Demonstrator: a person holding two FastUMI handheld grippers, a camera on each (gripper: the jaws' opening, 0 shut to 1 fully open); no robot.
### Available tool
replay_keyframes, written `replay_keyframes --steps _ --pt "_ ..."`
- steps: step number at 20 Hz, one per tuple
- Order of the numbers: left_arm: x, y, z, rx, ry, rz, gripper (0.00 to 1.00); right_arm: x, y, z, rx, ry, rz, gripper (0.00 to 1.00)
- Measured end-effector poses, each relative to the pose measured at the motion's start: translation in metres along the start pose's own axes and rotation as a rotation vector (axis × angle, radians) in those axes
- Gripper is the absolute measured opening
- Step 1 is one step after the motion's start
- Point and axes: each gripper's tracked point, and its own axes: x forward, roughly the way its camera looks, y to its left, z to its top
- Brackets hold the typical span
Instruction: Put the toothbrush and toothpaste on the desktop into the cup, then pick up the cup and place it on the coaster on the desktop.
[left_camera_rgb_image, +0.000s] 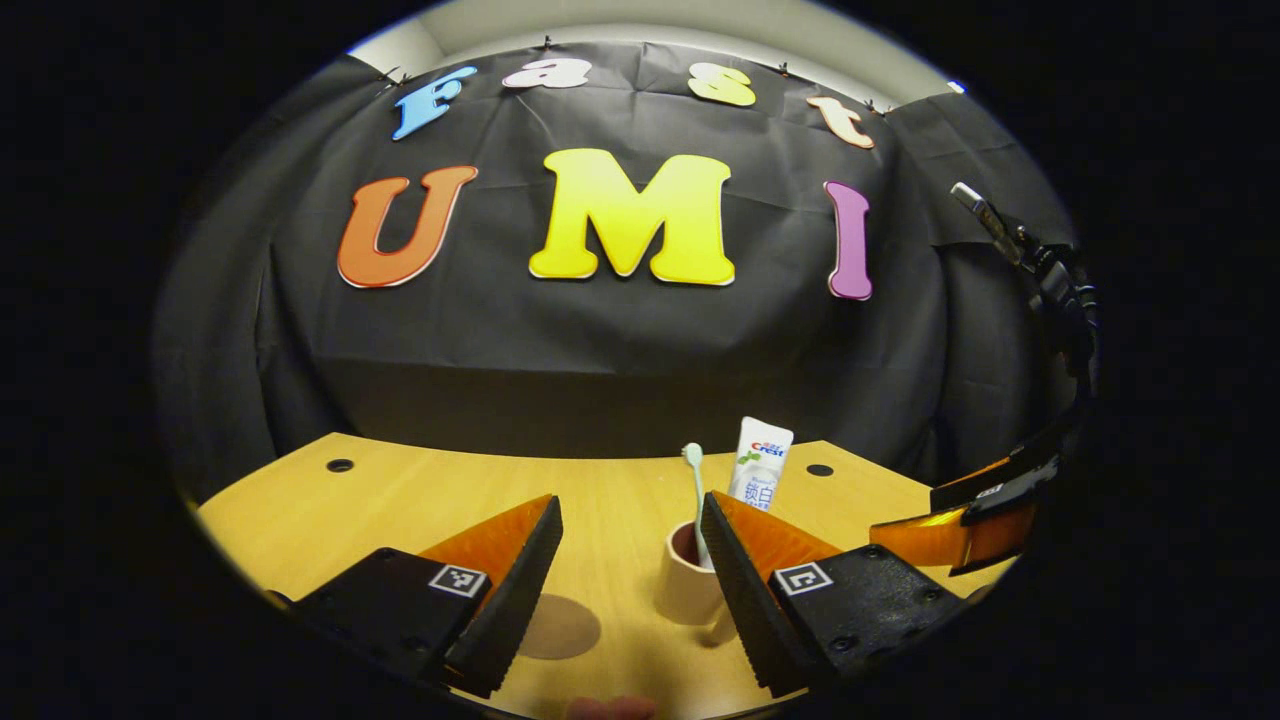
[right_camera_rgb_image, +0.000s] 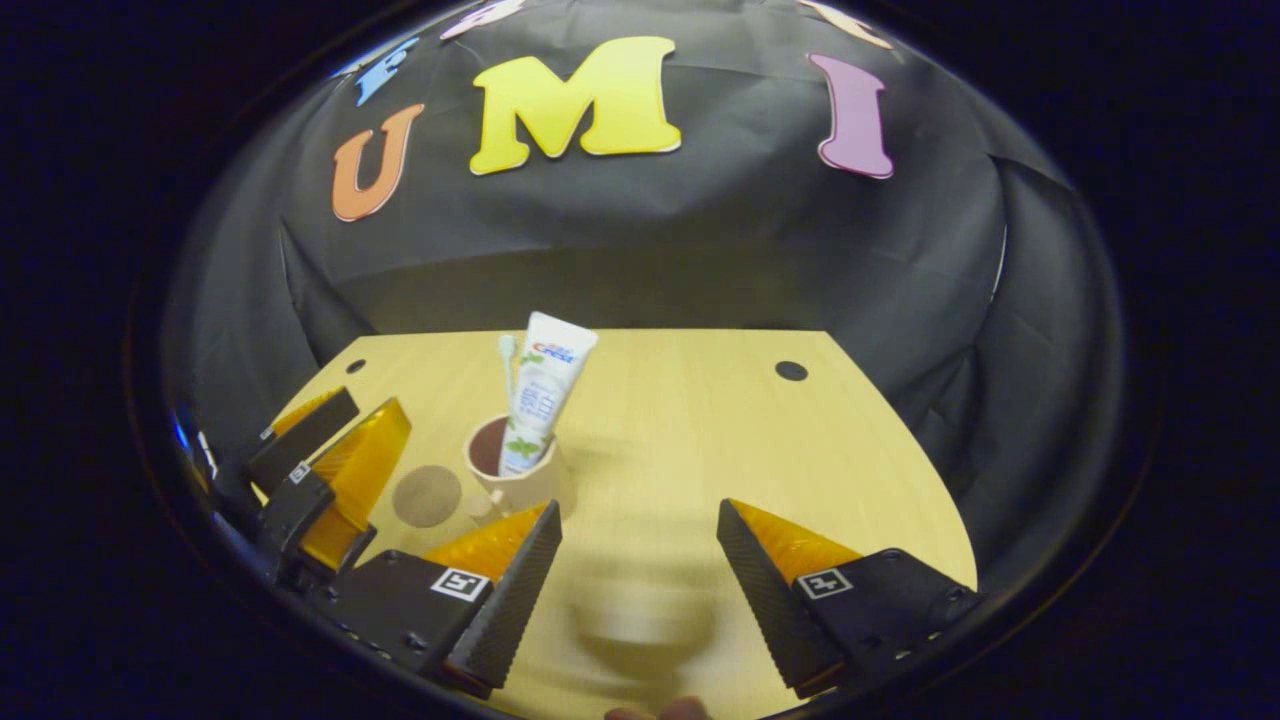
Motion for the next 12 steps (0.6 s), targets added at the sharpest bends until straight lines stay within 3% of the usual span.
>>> replay_keyframes --steps 5,12 --pt "-0.05 0.049 0.025 -0.044 0.082 0.075 0.89 0.001 0.054 0.012 0.063 0.131 0.037 0.96" --pt "-0.092 0.121 0.08 -0.045 0.033 0.187 0.89 0.04 0.09 -0.028 0.134 0.51 0.017 0.96"
